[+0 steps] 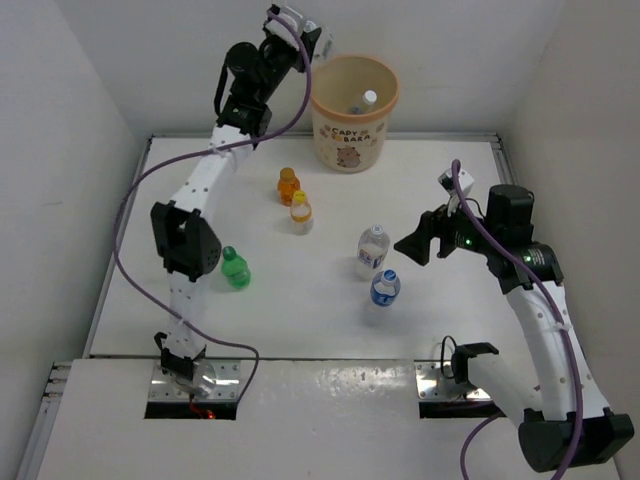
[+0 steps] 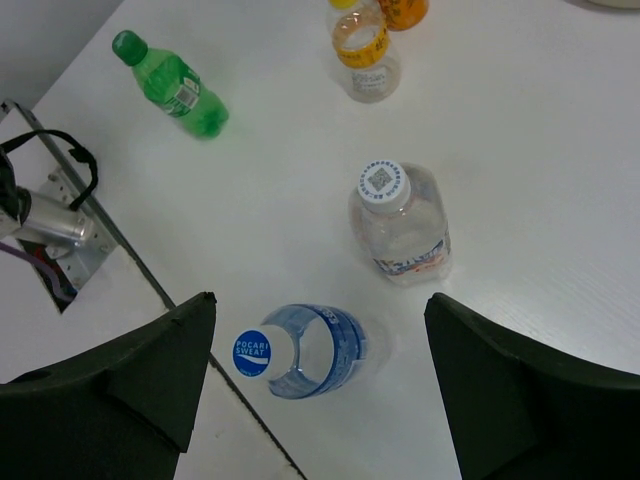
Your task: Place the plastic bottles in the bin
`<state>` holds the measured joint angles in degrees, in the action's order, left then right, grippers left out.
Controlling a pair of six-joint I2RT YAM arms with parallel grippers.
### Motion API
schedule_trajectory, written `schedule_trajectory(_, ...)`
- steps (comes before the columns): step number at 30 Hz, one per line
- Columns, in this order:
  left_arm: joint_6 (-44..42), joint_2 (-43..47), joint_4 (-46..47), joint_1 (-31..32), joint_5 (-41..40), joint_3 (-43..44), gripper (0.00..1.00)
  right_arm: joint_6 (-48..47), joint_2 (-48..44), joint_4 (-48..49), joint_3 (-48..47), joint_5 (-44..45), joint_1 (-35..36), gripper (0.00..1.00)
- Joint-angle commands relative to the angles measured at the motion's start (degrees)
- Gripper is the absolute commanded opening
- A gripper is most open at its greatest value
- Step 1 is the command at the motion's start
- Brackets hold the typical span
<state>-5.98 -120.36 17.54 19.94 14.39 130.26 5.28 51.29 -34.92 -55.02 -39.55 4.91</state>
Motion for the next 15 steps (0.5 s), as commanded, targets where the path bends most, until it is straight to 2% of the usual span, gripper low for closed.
schedule_trajectory(1, 4.6, -7.9, 6.2, -2.1, 0.4, 6.1, 0.0, -3.5, -0.4, -0.3, -1.6, -0.9, 1.3, 0.84)
schedule_trajectory(3, 5.9, -10.2, 9.4, -2.1, 1.1, 6.7, 0.0, -4.8, -0.2, -1.4, -1.8, -0.1, 1.9, 0.84)
schedule_trajectory(10, 8.4, -12.4, 9.9, -2.1, 4.4, 4.0, 0.0, -9.5, -1.1, -3.8, -1.7, 1.8, 4.3, 0.85)
schedule_trajectory(13, 8.5, -11.8, 7.3, -2.1, 2.9, 3.4, 0.81, -10.5, -0.9, -4.0, -0.9, 2.5, 5.4, 0.86)
schedule_trajectory(14, 9.0, -11.2, 5.9, -2.1, 1.5, 3.4, 1.0, -11.4, -1.5, -4.5, -1.0, 2.6, 5.6, 0.86)
schedule_trajectory(15, 9.1, -10.5, 5.1, -2.1, 1.0, 3.4, 1.0, -11.6, -1.9, -4.5, -1.0, 2.7, 6.5, 0.86)
